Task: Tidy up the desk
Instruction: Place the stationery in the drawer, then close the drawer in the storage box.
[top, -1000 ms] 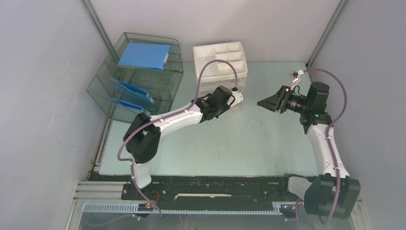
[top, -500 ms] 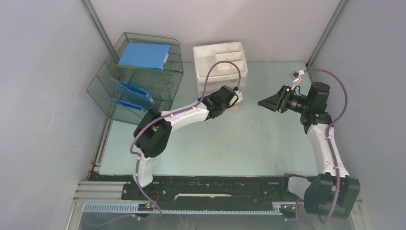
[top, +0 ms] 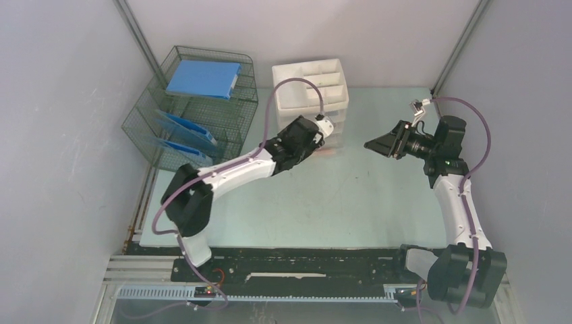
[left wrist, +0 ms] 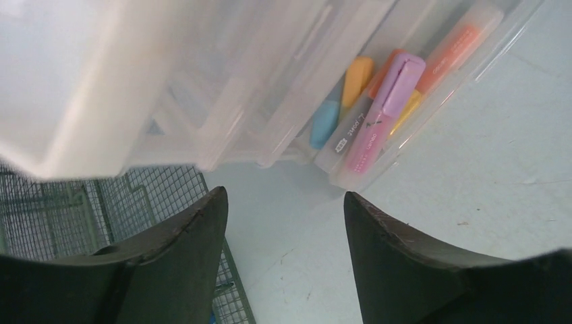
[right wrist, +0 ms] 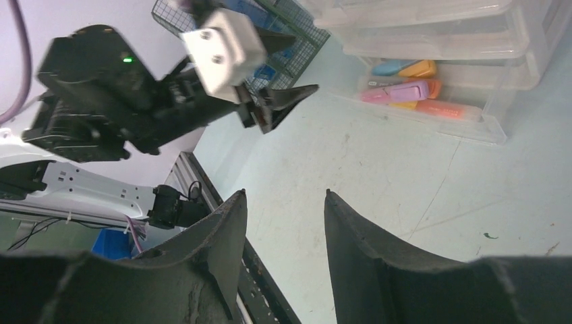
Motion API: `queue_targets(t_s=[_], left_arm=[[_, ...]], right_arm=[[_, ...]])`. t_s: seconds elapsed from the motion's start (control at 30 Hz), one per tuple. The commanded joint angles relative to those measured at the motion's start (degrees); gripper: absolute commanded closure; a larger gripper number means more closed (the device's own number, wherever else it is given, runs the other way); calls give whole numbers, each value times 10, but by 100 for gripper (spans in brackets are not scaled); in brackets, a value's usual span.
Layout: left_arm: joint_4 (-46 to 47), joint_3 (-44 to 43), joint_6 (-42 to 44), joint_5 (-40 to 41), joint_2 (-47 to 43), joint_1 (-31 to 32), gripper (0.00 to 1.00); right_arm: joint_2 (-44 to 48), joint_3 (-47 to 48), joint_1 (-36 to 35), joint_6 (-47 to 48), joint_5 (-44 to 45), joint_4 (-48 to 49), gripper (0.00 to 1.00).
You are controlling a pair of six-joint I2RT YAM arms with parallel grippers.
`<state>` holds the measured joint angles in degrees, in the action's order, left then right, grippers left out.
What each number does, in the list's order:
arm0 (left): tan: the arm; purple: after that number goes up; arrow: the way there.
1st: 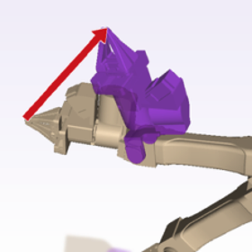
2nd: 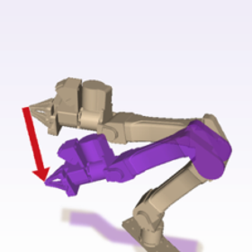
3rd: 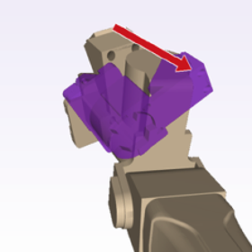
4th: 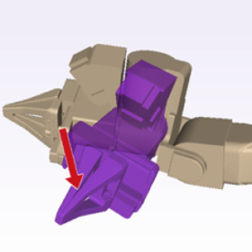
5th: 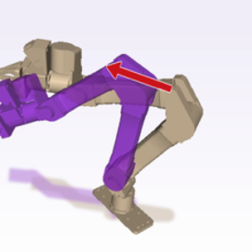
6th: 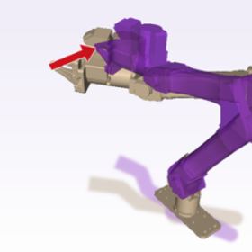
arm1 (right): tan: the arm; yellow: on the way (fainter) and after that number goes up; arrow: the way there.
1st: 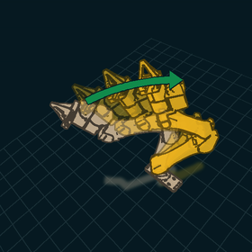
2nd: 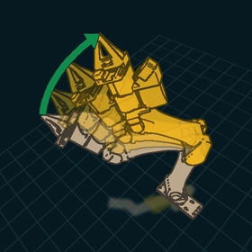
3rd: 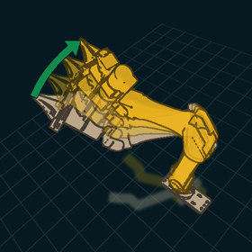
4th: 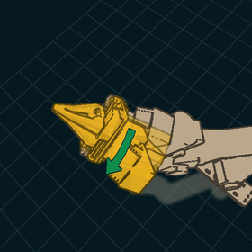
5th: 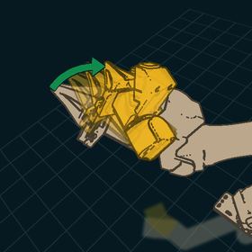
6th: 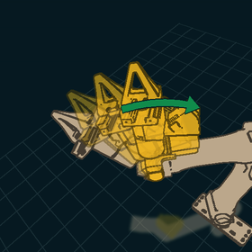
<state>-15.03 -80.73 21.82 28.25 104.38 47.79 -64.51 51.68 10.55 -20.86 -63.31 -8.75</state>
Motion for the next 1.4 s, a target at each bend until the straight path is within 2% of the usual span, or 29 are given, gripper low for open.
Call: queue_targets(t_s=[0.0, 0.43, 0.73, 1.0, 1.37], left_arm=[[68, 52, -73, -18, -98, -2, 27], [116, 159, -192, -79, -258, -17, 0], [147, 221, -284, -206, -345, -66, 0], [231, 297, -386, -364, -394, -122, 0], [277, 337, -429, -453, -371, -136, 0]], right_arm=[[1, 7, 6, 14, -15, 12, 47], [5, 7, 16, 20, -27, 12, 47], [6, 7, 19, 19, -30, 13, 47], [7, 7, 24, 22, -33, 13, 47], [6, 7, 30, 24, -36, 12, 47]])
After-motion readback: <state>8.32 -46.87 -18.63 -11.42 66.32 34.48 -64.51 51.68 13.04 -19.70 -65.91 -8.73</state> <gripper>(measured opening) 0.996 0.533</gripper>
